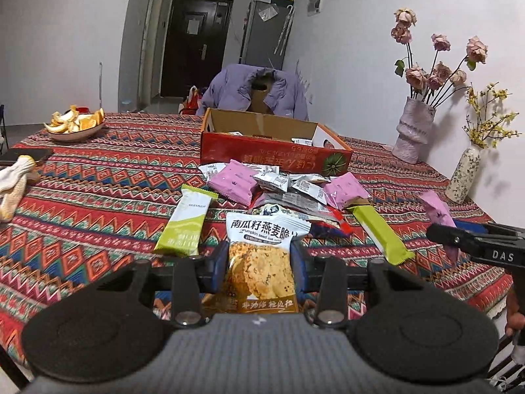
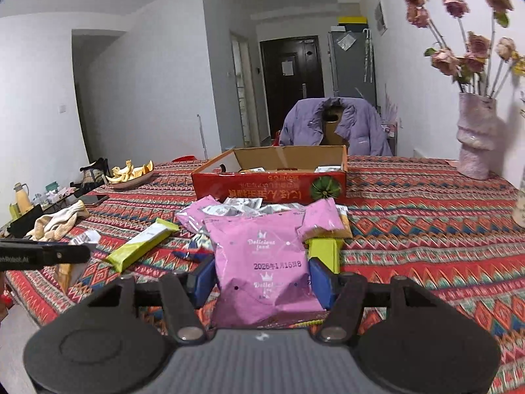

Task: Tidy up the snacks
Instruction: 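Carry the cracker packet and pink bag into the box and release both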

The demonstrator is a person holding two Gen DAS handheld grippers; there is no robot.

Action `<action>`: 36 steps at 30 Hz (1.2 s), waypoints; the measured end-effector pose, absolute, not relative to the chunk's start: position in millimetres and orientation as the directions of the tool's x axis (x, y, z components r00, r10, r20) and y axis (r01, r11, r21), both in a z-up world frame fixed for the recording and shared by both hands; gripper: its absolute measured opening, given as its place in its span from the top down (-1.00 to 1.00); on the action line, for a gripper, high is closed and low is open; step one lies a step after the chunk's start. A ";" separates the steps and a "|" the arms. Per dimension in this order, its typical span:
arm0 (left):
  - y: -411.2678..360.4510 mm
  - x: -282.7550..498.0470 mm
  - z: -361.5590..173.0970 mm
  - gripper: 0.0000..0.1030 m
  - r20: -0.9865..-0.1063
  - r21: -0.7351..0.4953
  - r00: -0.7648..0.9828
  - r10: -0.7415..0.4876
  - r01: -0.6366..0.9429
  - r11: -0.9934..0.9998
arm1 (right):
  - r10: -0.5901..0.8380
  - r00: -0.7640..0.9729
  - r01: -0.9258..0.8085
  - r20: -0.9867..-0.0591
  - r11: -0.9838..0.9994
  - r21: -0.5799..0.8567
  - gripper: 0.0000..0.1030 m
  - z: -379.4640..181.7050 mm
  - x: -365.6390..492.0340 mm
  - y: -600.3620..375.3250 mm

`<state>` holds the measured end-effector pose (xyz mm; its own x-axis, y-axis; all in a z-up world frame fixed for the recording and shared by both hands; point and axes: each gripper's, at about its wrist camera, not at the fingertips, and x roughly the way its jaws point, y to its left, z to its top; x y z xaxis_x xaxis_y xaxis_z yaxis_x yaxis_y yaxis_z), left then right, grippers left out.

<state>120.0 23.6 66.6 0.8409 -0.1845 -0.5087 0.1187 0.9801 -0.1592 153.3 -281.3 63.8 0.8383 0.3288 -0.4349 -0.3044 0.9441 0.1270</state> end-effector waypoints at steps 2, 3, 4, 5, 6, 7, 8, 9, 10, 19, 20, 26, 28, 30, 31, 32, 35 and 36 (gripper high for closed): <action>24.5 111.0 68.7 0.22 -0.506 -0.169 0.842 -0.189 0.118 0.979 | 0.322 0.846 -0.300 -0.426 0.946 0.119 -0.16 63.7 133.6 -287.6; 25.3 107.6 69.3 0.22 -0.503 -0.172 0.843 -0.191 0.119 0.978 | 0.318 0.847 -0.297 -0.425 0.948 0.118 -0.16 63.8 128.5 -289.7; 26.4 105.1 69.9 0.22 -0.503 -0.173 0.843 -0.192 0.119 0.978 | 0.316 0.848 -0.295 -0.424 0.948 0.118 -0.16 63.6 126.6 -291.2; 26.7 104.2 71.2 0.22 -0.505 -0.171 0.842 -0.191 0.120 0.978 | 0.315 0.849 -0.294 -0.423 0.949 0.117 -0.16 64.6 124.5 -292.7; 27.1 104.9 72.8 0.22 -0.509 -0.169 0.840 -0.190 0.119 0.978 | 0.311 0.854 -0.291 -0.417 0.950 0.111 -0.16 66.8 121.9 -294.6; 27.4 106.0 75.7 0.22 -0.511 -0.167 0.839 -0.188 0.117 0.979 | 0.303 0.862 -0.286 -0.407 0.953 0.103 -0.16 69.7 120.3 -295.7; 28.0 106.9 78.6 0.22 -0.511 -0.168 0.839 -0.185 0.114 0.979 | 0.296 0.870 -0.282 -0.395 0.955 0.094 -0.16 73.3 118.1 -296.6; 28.8 108.0 82.5 0.22 -0.513 -0.168 0.839 -0.182 0.110 0.980 | 0.290 0.878 -0.279 -0.381 0.956 0.086 -0.16 78.4 116.1 -298.5; 29.8 108.5 85.7 0.22 -0.512 -0.166 0.840 -0.181 0.110 0.980 | 0.286 0.884 -0.276 -0.369 0.958 0.082 -0.16 82.9 115.1 -300.6; 39.7 144.4 143.5 0.22 -0.492 -0.124 0.847 -0.202 0.162 0.979 | 0.271 0.908 -0.279 -0.319 0.960 0.021 -0.16 137.8 140.7 -314.8; 39.9 151.5 151.9 0.22 -0.492 -0.118 0.845 -0.209 0.173 0.978 | 0.271 0.908 -0.279 -0.319 0.960 0.021 -0.16 137.8 140.7 -314.8; 34.8 201.5 195.9 0.22 -0.502 -0.090 0.826 -0.255 0.244 0.966 | 0.310 0.889 -0.331 -0.336 0.944 -0.006 -0.16 194.0 197.3 -320.6; 33.5 222.2 207.3 0.22 -0.505 -0.089 0.823 -0.260 0.251 0.964 | 0.332 0.876 -0.354 -0.349 0.935 0.001 -0.16 206.8 218.7 -320.6; 31.2 246.7 216.7 0.22 -0.530 -0.081 0.806 -0.263 0.260 0.962 | 0.359 0.858 -0.388 -0.367 0.922 -0.006 -0.16 219.8 240.4 -316.6; 29.2 259.8 221.1 0.22 -0.544 -0.074 0.797 -0.260 0.264 0.962 | 0.373 0.847 -0.406 -0.380 0.914 -0.009 -0.16 225.3 251.3 -314.4; 27.4 272.6 225.2 0.22 -0.556 -0.062 0.791 -0.255 0.266 0.962 | 0.385 0.834 -0.421 -0.394 0.907 -0.005 -0.16 230.1 262.4 -312.1; 22.3 311.1 231.5 0.22 -0.572 -0.035 0.784 -0.241 0.270 0.962 | 0.432 0.784 -0.468 -0.447 0.883 0.031 -0.16 242.1 302.4 -307.0; 21.3 324.3 231.8 0.22 -0.576 -0.025 0.783 -0.233 0.268 0.963 | 0.439 0.768 -0.474 -0.466 0.879 0.047 -0.16 244.0 317.7 -305.0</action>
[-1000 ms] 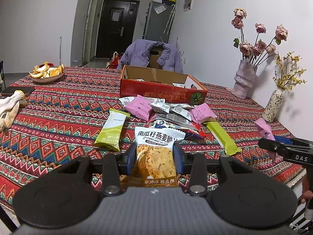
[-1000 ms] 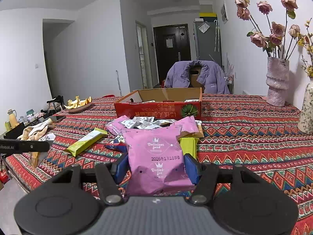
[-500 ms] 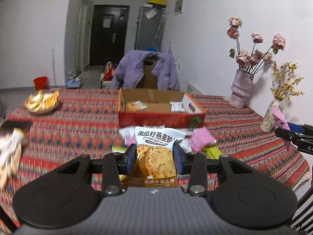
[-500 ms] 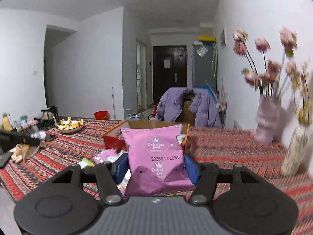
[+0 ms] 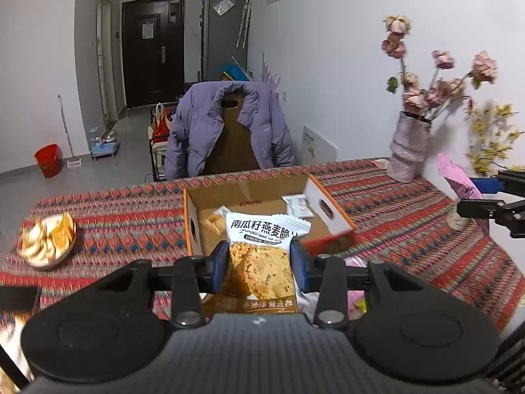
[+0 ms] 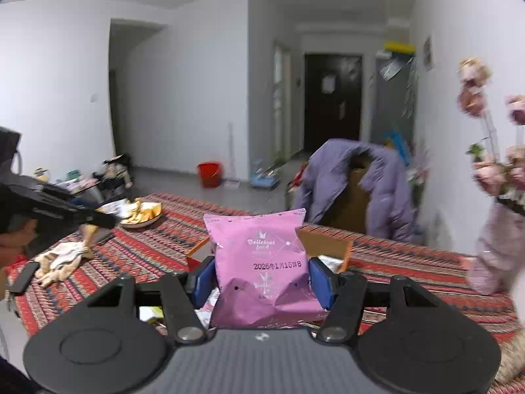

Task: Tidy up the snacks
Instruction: 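Carry the cracker packet and pink bag into the box and release both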

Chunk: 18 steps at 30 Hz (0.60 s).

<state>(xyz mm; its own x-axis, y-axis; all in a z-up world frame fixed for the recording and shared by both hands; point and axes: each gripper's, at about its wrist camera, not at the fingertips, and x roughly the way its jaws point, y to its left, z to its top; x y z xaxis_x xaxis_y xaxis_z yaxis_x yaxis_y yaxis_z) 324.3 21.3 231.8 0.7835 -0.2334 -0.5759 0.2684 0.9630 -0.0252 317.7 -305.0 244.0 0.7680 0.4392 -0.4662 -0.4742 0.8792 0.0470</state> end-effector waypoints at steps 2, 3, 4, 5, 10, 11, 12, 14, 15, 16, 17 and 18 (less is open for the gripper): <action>21.6 356.6 230.3 0.22 -0.589 -0.032 0.775 -0.229 0.260 0.965 | 0.459 0.734 -0.492 -0.500 0.868 0.075 -0.16 244.3 349.5 -300.3; 21.5 372.7 229.0 0.22 -0.599 -0.037 0.768 -0.226 0.255 0.966 | 0.460 0.721 -0.493 -0.518 0.866 0.083 -0.16 243.4 366.8 -297.1; 21.4 387.6 228.5 0.22 -0.606 -0.039 0.764 -0.221 0.249 0.968 | 0.459 0.707 -0.492 -0.538 0.866 0.092 -0.16 242.1 386.2 -293.9; 20.7 404.4 227.6 0.22 -0.613 -0.037 0.760 -0.215 0.244 0.969 | 0.460 0.693 -0.494 -0.555 0.864 0.099 -0.16 240.4 402.0 -290.6; 14.1 482.2 216.1 0.21 -0.619 0.003 0.761 -0.195 0.251 0.968 | 0.447 0.635 -0.491 -0.630 0.863 0.118 -0.16 226.0 477.6 -273.7; 11.4 497.4 210.5 0.21 -0.623 0.010 0.758 -0.194 0.256 0.967 | 0.435 0.614 -0.482 -0.658 0.867 0.124 -0.16 215.0 512.6 -265.6; 9.0 511.0 204.3 0.21 -0.629 0.011 0.752 -0.195 0.259 0.966 | 0.431 0.601 -0.474 -0.674 0.870 0.133 -0.16 205.7 533.0 -261.3; 4.1 540.0 190.9 0.21 -0.647 0.004 0.735 -0.203 0.270 0.963 | 0.424 0.577 -0.463 -0.698 0.874 0.148 -0.16 188.0 567.9 -253.3; 1.7 553.4 183.8 0.21 -0.656 0.001 0.726 -0.205 0.272 0.962 | 0.420 0.565 -0.454 -0.710 0.877 0.157 -0.16 177.9 585.1 -249.6; -0.8 566.6 176.3 0.21 -0.666 -0.003 0.717 -0.207 0.275 0.962 | 0.416 0.554 -0.447 -0.721 0.879 0.163 -0.16 168.7 600.1 -245.8; -3.1 579.9 168.0 0.21 -0.675 -0.010 0.707 -0.211 0.278 0.961 | 0.412 0.544 -0.441 -0.731 0.882 0.168 -0.16 159.1 614.7 -242.2; -5.2 591.6 159.6 0.21 -0.685 -0.016 0.696 -0.214 0.279 0.960 | 0.405 0.532 -0.431 -0.744 0.886 0.173 -0.16 146.3 631.6 -237.7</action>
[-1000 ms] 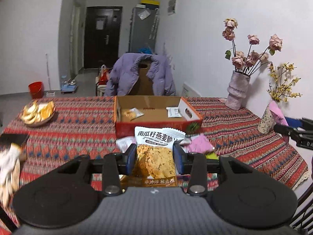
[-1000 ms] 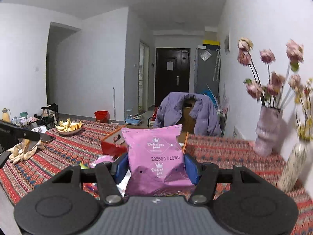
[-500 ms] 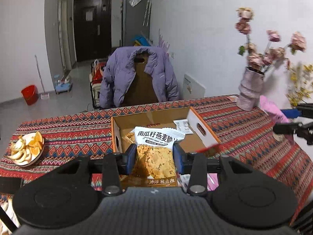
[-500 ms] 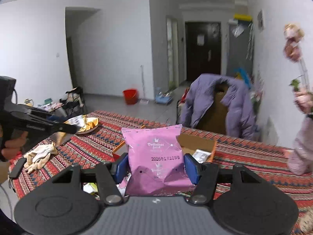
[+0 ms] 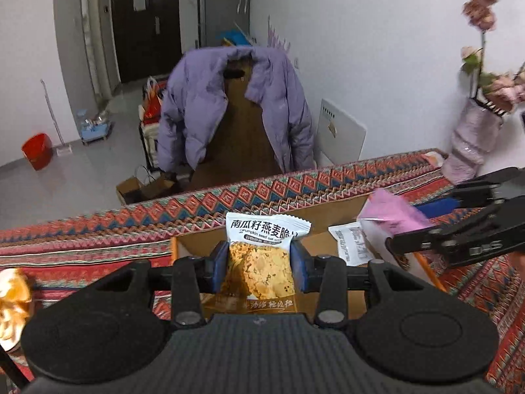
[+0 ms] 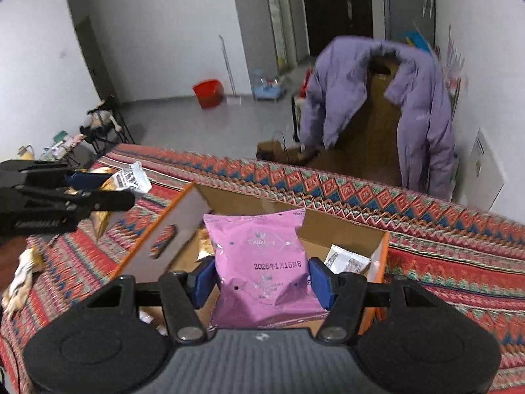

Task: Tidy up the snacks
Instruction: 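Carry the cracker packet and pink bag into the box and release both, then withdraw both tools from the box back toward the snack pile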

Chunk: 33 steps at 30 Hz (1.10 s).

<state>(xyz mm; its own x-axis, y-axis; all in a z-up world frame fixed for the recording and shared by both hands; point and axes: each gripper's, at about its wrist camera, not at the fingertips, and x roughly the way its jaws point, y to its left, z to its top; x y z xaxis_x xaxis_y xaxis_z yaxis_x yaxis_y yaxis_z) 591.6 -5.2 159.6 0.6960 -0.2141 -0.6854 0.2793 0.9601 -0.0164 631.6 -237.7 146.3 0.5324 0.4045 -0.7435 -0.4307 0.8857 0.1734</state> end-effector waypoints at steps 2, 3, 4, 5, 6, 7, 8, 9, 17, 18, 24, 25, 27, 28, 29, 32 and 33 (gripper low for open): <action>-10.2 615.2 139.2 0.21 -0.710 -0.031 0.669 -0.220 0.283 0.959 | 0.393 0.512 -0.416 -0.764 0.891 0.180 -0.16 124.7 657.4 -230.5; -12.2 626.2 128.2 0.21 -0.726 -0.043 0.650 -0.224 0.282 0.958 | 0.384 0.497 -0.401 -0.778 0.897 0.186 -0.16 111.3 670.4 -228.4; -14.3 637.5 116.2 0.22 -0.744 -0.053 0.630 -0.225 0.279 0.959 | 0.372 0.483 -0.387 -0.793 0.903 0.188 -0.16 98.0 680.5 -225.6; -16.2 649.3 103.9 0.21 -0.759 -0.064 0.611 -0.225 0.274 0.960 | 0.359 0.471 -0.375 -0.805 0.908 0.186 -0.16 85.5 689.1 -222.5; -17.1 659.2 92.4 0.21 -0.772 -0.078 0.593 -0.226 0.265 0.961 | 0.343 0.459 -0.363 -0.820 0.914 0.179 -0.16 73.0 698.4 -219.4; -19.4 669.0 80.8 0.22 -0.786 -0.096 0.573 -0.232 0.258 0.961 | 0.325 0.449 -0.349 -0.832 0.921 0.171 -0.16 60.7 706.7 -216.6; -21.0 677.4 69.6 0.22 -0.800 -0.114 0.550 -0.241 0.254 0.960 | 0.311 0.442 -0.338 -0.841 0.927 0.165 -0.16 50.6 712.7 -213.5; -22.2 685.8 59.7 0.21 -0.811 -0.123 0.534 -0.237 0.241 0.963 | 0.304 0.429 -0.331 -0.850 0.929 0.165 -0.16 41.0 718.0 -210.9; -15.1 701.4 40.2 -0.15 -0.810 -0.165 0.532 -0.247 0.198 0.966 | 0.267 0.451 -0.306 -0.851 0.943 0.134 -0.17 28.1 722.6 -195.6; -13.8 700.4 42.4 -0.29 -0.807 -0.164 0.536 -0.247 0.198 0.966 | 0.273 0.454 -0.303 -0.848 0.942 0.141 -0.18 31.7 720.4 -196.8; -1.2 677.5 88.2 -0.31 -0.778 -0.146 0.583 -0.233 0.193 0.970 | 0.276 0.501 -0.307 -0.820 0.943 0.129 -0.22 82.0 709.7 -206.7; -0.7 671.0 98.4 -0.38 -0.769 -0.140 0.595 -0.232 0.197 0.970 | 0.273 0.514 -0.308 -0.813 0.943 0.122 -0.24 93.8 704.6 -208.4; 1.8 650.7 123.2 -0.48 -0.749 -0.130 0.619 -0.234 0.210 0.969 | 0.274 0.533 -0.308 -0.800 0.944 0.118 -0.27 117.3 690.1 -212.4; 2.7 638.5 135.9 -0.48 -0.739 -0.123 0.632 -0.235 0.216 0.969 | 0.274 0.545 -0.310 -0.792 0.944 0.112 -0.29 130.9 679.2 -214.3; 3.1 627.6 146.5 -0.48 -0.729 -0.116 0.644 -0.233 0.219 0.969 | 0.272 0.556 -0.314 -0.786 0.944 0.105 -0.33 141.9 669.5 -216.9; 7.4 585.6 187.5 -0.54 -0.697 -0.096 0.678 -0.231 0.232 0.968 | 0.270 0.579 -0.327 -0.769 0.941 0.084 -0.46 169.9 642.3 -219.4; 9.5 568.4 202.9 -0.63 -0.688 -0.087 0.688 -0.232 0.240 0.967 | 0.273 0.601 -0.342 -0.751 0.937 0.067 -0.47 196.8 612.0 -221.3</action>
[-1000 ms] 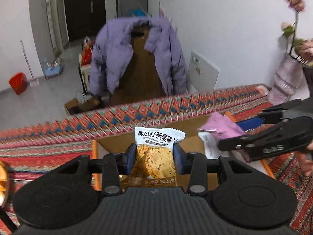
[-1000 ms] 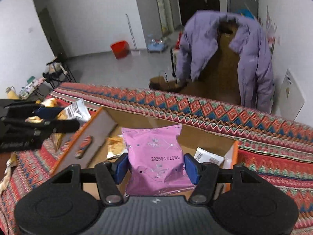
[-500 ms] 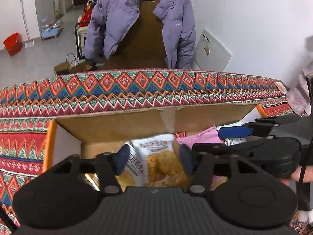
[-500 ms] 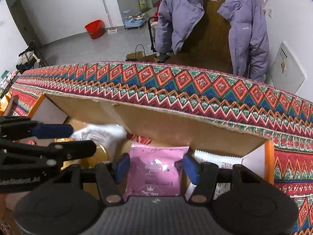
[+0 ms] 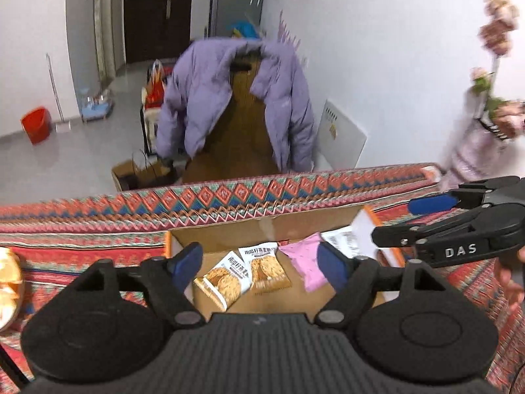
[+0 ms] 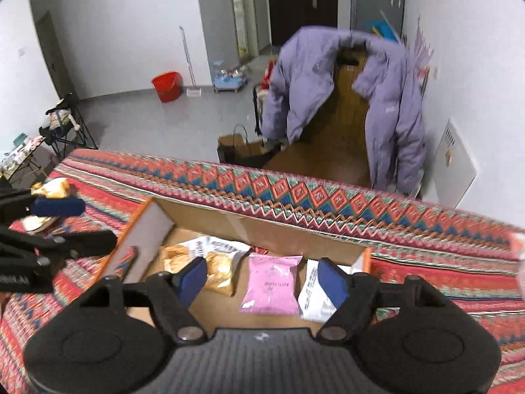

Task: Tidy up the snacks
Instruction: 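Withdraw both tools from the box back toward the snack pile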

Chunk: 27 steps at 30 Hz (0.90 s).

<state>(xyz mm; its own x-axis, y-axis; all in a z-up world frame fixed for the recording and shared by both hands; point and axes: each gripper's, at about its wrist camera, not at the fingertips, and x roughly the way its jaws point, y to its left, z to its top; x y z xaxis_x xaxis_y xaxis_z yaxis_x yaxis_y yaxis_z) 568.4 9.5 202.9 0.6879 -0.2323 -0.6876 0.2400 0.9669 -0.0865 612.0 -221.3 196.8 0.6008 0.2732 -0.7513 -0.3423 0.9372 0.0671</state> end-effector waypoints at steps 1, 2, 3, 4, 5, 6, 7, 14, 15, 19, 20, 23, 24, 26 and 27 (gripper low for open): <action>10.2 551.2 217.4 -0.68 -0.678 -0.073 0.697 -0.234 0.253 0.965 | 0.278 0.612 -0.353 -0.740 0.934 0.059 -0.49 210.9 594.9 -222.6; 11.0 534.5 230.1 -0.70 -0.666 -0.060 0.710 -0.230 0.256 0.965 | 0.283 0.625 -0.363 -0.727 0.930 0.050 -0.52 224.2 578.0 -224.3; 12.8 515.1 243.7 -0.73 -0.649 -0.051 0.727 -0.223 0.251 0.967 | 0.287 0.637 -0.373 -0.715 0.927 0.040 -0.54 234.9 563.7 -225.7; 14.4 496.6 254.8 -0.77 -0.634 -0.049 0.740 -0.222 0.248 0.967 | 0.289 0.657 -0.382 -0.697 0.924 0.022 -0.60 248.2 544.8 -227.0; 15.2 480.4 262.9 -0.78 -0.620 -0.053 0.751 -0.226 0.247 0.968 | 0.288 0.676 -0.386 -0.679 0.922 0.006 -0.66 259.2 527.1 -227.8; 16.8 462.5 271.6 -0.81 -0.605 -0.060 0.763 -0.228 0.242 0.968 | 0.290 0.692 -0.390 -0.661 0.921 -0.005 -0.69 269.8 507.8 -229.6; 18.9 441.5 279.7 -0.83 -0.588 -0.067 0.776 -0.227 0.233 0.970 | 0.296 0.702 -0.397 -0.648 0.918 -0.010 -0.71 277.2 492.0 -231.3; 25.4 320.8 297.7 -0.87 -0.504 -0.062 0.838 -0.210 0.208 0.976 | 0.339 0.749 -0.427 -0.569 0.904 -0.024 -0.74 298.8 382.0 -238.2; 26.1 307.7 297.8 -0.88 -0.496 -0.061 0.843 -0.208 0.205 0.977 | 0.349 0.751 -0.433 -0.561 0.901 -0.021 -0.74 297.9 365.6 -238.7; 30.8 255.0 287.5 -0.91 -0.469 -0.056 0.863 -0.189 0.185 0.981 | 0.375 0.772 -0.441 -0.514 0.898 -0.007 -0.82 287.7 312.2 -242.8; 31.8 242.8 282.7 -0.91 -0.459 -0.052 0.870 -0.181 0.177 0.983 | 0.376 0.780 -0.440 -0.500 0.898 -0.009 -0.92 283.9 299.5 -243.7; 33.6 205.9 263.2 -0.94 -0.426 -0.034 0.891 -0.154 0.154 0.987 | 0.367 0.809 -0.431 -0.459 0.902 -0.038 -0.95 266.2 260.3 -245.4; 33.2 195.7 255.7 -0.94 -0.427 -0.035 0.890 -0.157 0.158 0.987 | 0.368 0.812 -0.432 -0.453 0.901 -0.043 -0.95 257.0 247.2 -246.3; 30.8 175.9 237.8 -0.94 -0.434 -0.038 0.886 -0.160 0.160 0.986 | 0.371 0.813 -0.433 -0.448 0.900 -0.040 -0.95 249.6 237.0 -246.7; 29.7 170.8 230.1 -0.94 -0.440 -0.039 0.884 -0.157 0.155 0.987 | 0.375 0.815 -0.428 -0.442 0.903 -0.024 -0.95 230.7 219.4 -251.7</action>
<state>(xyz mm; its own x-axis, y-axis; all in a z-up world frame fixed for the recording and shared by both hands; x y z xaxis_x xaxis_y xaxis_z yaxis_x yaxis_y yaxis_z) 170.8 29.7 230.1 0.8842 -0.1568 -0.4400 0.1554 0.9871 -0.0393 219.4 -251.7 230.7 0.8153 0.3745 -0.4417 -0.4281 0.9034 -0.0240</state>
